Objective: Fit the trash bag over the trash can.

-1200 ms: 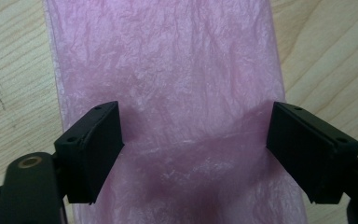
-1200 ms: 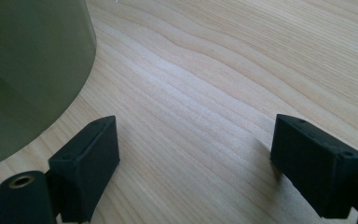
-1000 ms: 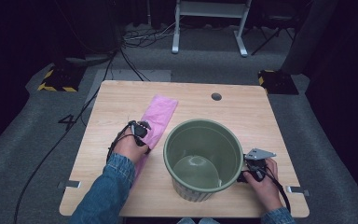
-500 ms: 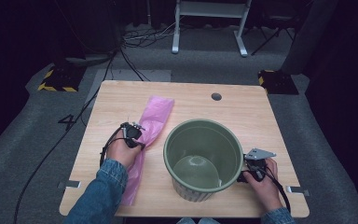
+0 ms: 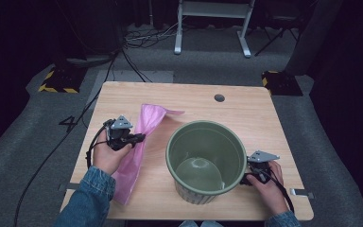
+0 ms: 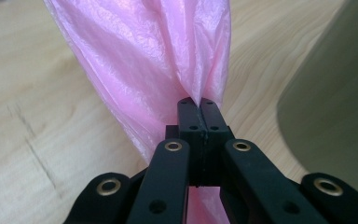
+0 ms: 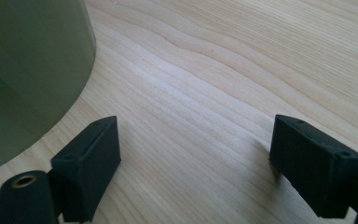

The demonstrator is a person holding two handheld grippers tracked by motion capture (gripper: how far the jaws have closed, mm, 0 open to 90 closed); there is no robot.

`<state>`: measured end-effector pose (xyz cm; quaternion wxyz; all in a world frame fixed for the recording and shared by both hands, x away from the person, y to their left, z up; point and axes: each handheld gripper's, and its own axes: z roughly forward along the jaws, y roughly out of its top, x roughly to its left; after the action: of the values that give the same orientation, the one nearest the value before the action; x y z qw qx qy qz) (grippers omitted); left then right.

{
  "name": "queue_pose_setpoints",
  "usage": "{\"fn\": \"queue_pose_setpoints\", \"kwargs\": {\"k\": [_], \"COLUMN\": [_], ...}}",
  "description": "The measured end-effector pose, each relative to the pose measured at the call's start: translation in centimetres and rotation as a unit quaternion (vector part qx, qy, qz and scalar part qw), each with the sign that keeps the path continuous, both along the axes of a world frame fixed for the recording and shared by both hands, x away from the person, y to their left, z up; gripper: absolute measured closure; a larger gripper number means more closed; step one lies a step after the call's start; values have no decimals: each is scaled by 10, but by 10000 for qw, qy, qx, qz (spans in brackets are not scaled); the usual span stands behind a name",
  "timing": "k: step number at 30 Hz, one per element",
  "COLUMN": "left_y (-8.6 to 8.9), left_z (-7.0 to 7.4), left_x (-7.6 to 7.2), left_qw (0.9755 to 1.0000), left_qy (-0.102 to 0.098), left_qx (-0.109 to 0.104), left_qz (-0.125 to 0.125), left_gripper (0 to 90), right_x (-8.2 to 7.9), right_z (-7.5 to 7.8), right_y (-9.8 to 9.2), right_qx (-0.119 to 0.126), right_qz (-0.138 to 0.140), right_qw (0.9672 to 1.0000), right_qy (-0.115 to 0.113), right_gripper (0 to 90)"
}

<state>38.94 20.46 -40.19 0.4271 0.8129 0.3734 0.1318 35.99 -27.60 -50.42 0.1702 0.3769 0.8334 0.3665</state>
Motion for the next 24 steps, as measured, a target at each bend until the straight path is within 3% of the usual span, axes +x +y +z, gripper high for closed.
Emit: {"fn": "queue_pose_setpoints", "kwargs": {"k": [4, 7, 10, 19, 24], "left_y": [2, 4, 6, 8, 7], "left_z": [12, 25, 36, 73, 95], "left_x": [-4, -8, -13, -18, -22], "left_qw": [9991, 9971, 9950, 9898, 9852], "left_qy": [-369, -719, -933, -1296, -1547], "left_qx": [-182, -121, -166, -313, -416], "left_qz": [-141, -227, -315, -501, -604], "left_gripper": [899, 898, 899, 899, 899], "right_x": [-1, -4, -4, -8, -11], "right_z": [0, 4, 9, 9, 11], "right_y": [2, 6, 6, 18, 23], "right_qx": [10, -20, 228, 356, 182], "right_qz": [20, -2, -10, 204, 276], "right_qw": [10000, 9994, 9991, 9988, 9983], "right_qy": [-40, -342, -350, -251, -469], "right_gripper": [208, 221, 229, 229, 252]}}
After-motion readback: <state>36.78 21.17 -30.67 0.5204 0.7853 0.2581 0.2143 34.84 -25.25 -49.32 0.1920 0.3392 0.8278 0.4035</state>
